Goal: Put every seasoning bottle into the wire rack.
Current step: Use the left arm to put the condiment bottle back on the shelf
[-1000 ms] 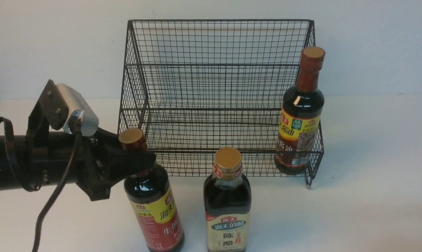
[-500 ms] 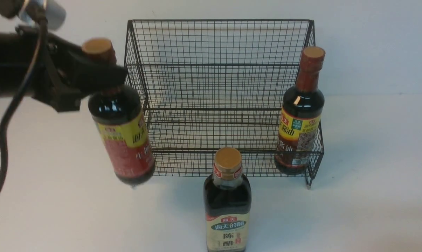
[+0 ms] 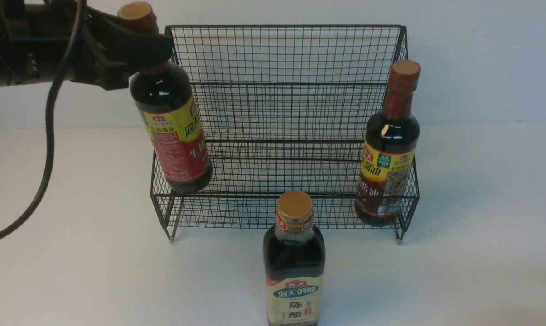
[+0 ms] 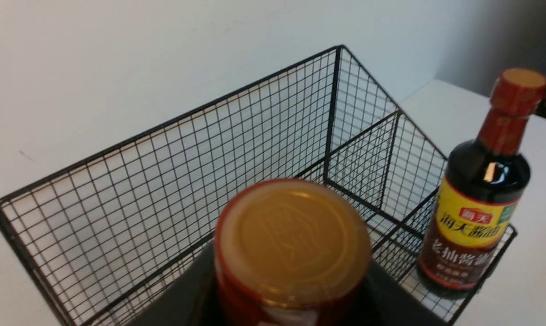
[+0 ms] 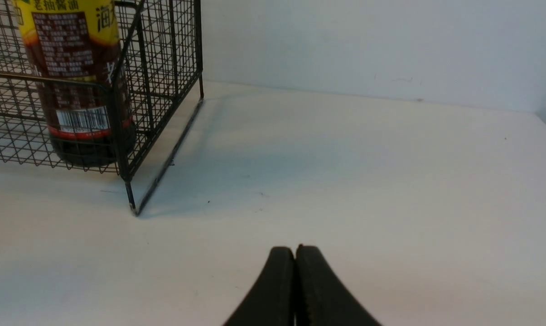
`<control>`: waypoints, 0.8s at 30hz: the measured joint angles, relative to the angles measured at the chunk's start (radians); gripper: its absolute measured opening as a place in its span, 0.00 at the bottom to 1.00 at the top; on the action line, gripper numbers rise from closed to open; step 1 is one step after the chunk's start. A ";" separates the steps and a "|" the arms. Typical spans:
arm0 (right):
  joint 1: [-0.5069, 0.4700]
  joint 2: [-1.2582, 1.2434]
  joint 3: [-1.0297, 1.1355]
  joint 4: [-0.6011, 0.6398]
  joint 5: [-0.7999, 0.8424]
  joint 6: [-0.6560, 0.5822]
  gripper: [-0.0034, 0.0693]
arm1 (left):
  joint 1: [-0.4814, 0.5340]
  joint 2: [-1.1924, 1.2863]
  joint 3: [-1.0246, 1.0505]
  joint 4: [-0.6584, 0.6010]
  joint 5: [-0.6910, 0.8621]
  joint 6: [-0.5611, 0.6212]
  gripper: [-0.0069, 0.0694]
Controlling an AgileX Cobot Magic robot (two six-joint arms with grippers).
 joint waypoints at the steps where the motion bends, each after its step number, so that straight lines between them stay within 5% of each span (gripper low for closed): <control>1: 0.000 0.000 0.000 0.000 0.000 0.000 0.03 | 0.000 0.008 0.000 0.000 -0.003 0.010 0.45; 24: 0.000 0.000 0.000 0.000 0.000 0.000 0.03 | 0.000 0.103 -0.010 0.175 0.028 -0.076 0.45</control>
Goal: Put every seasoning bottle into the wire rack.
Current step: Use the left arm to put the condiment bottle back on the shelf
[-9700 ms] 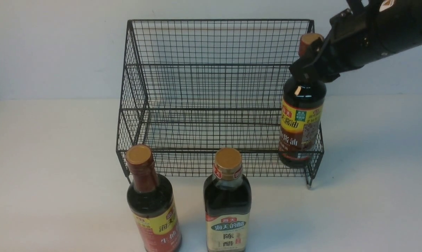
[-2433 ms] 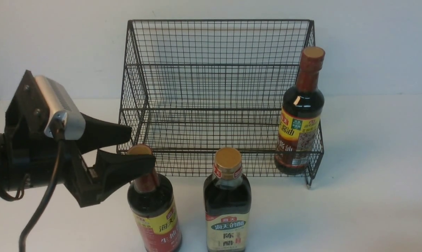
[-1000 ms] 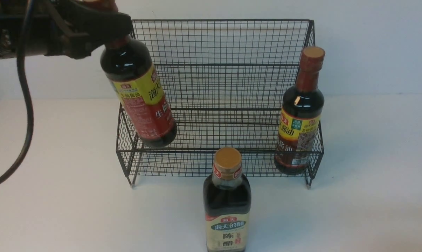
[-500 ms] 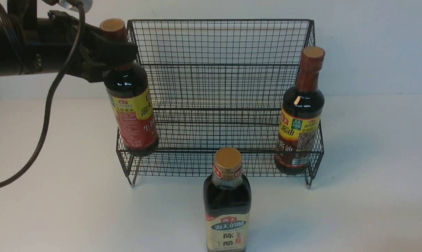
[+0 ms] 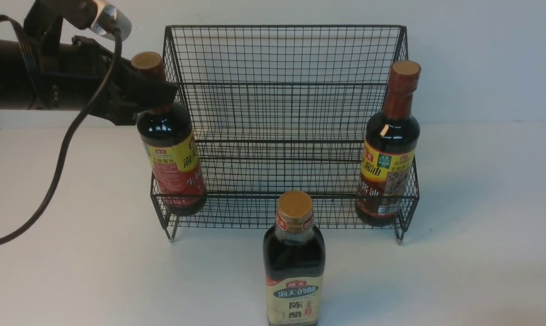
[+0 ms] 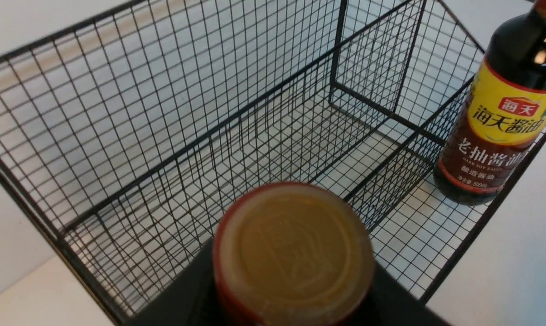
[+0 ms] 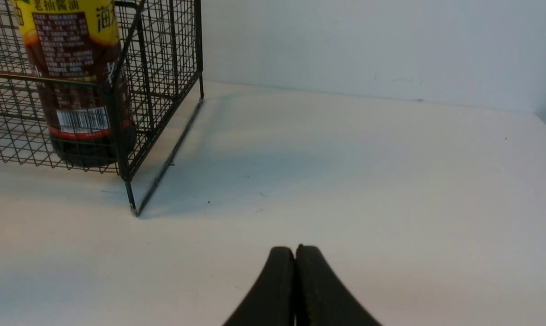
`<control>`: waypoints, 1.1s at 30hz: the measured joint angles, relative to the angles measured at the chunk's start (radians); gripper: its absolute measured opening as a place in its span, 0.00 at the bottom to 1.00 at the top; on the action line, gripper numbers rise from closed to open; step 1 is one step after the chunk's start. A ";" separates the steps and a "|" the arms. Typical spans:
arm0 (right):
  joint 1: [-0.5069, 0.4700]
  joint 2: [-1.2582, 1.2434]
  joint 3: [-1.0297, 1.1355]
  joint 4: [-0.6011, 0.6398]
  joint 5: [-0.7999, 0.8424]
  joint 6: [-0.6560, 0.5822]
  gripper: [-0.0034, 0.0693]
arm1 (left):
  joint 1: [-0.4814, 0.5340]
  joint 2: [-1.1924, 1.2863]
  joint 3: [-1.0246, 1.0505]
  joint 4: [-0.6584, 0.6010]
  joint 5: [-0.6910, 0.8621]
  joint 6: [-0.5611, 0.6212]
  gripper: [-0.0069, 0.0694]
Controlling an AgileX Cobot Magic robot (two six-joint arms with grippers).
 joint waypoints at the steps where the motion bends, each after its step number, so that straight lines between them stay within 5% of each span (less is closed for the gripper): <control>1: 0.000 0.000 0.000 0.000 0.000 0.000 0.03 | 0.000 0.006 0.000 0.004 -0.001 -0.007 0.45; 10: 0.000 0.000 0.000 0.000 0.000 0.000 0.03 | 0.000 0.024 -0.012 0.061 -0.007 -0.124 0.46; 22: 0.000 0.000 0.000 0.000 0.000 0.000 0.03 | 0.000 0.030 -0.009 0.113 0.024 -0.234 0.71; 33: 0.000 0.000 0.000 0.000 0.000 0.000 0.03 | 0.000 -0.060 -0.009 0.168 0.079 -0.289 0.72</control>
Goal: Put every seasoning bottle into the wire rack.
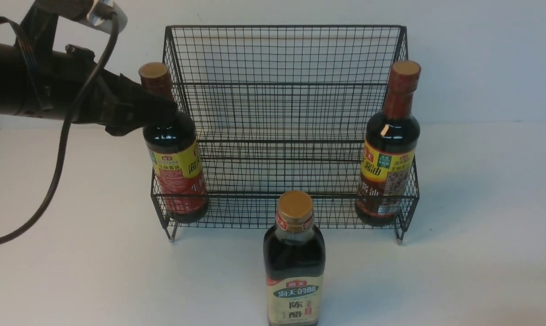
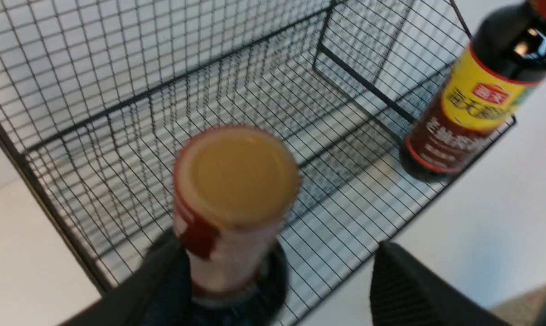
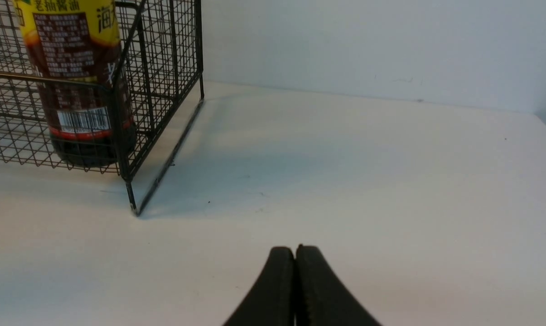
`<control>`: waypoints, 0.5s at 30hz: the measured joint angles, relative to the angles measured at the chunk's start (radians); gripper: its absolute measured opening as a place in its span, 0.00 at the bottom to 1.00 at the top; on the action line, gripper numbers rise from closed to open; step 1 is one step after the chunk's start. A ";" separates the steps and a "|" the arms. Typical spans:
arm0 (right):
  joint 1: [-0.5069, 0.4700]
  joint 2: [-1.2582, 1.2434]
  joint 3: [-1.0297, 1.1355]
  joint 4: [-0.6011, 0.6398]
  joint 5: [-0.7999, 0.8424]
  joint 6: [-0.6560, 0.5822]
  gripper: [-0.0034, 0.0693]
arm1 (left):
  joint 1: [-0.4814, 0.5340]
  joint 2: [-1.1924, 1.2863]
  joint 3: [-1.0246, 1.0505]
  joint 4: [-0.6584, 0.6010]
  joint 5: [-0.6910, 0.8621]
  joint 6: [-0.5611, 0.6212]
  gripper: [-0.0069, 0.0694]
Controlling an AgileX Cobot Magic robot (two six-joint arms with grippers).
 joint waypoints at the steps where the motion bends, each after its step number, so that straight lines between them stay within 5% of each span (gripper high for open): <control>1: 0.000 0.000 0.000 0.000 0.000 0.000 0.03 | 0.000 -0.017 0.000 0.036 0.030 -0.030 0.72; 15: 0.000 0.000 0.000 0.000 0.000 0.000 0.03 | 0.000 -0.198 0.000 0.427 0.101 -0.438 0.66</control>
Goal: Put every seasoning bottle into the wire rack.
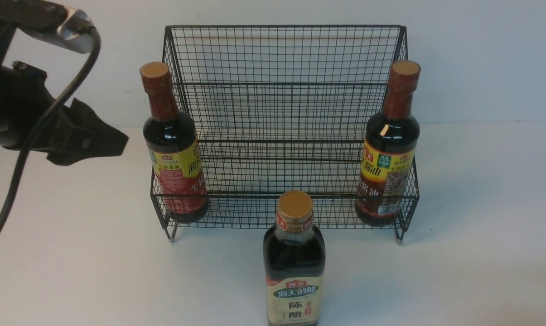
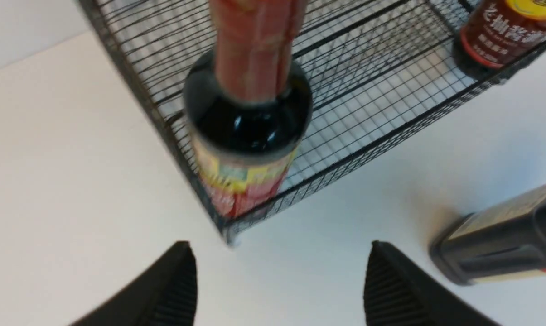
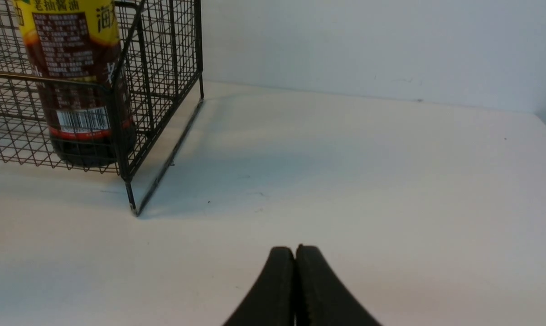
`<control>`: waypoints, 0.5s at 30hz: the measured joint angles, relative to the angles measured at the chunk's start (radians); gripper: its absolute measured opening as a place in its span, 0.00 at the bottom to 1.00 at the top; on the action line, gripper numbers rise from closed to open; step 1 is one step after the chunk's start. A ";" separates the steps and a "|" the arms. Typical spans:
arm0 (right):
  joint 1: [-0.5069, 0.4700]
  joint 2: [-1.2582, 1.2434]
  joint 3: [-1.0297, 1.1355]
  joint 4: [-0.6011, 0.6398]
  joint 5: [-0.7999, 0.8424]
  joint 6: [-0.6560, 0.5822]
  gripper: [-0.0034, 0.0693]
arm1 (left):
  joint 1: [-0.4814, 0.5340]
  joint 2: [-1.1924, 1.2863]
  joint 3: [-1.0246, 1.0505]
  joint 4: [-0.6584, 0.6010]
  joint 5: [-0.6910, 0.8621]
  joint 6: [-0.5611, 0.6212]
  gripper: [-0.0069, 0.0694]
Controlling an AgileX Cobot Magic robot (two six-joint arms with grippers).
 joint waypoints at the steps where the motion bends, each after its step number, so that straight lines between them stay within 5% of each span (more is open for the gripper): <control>1: 0.000 0.000 0.000 0.000 0.000 0.000 0.03 | 0.000 -0.040 0.000 0.043 0.012 -0.061 0.61; 9: 0.000 0.000 0.000 0.000 0.000 0.000 0.03 | 0.000 -0.323 0.000 0.351 0.220 -0.397 0.13; 15: 0.000 0.000 0.000 0.000 0.000 0.000 0.03 | 0.000 -0.584 0.070 0.405 0.237 -0.482 0.08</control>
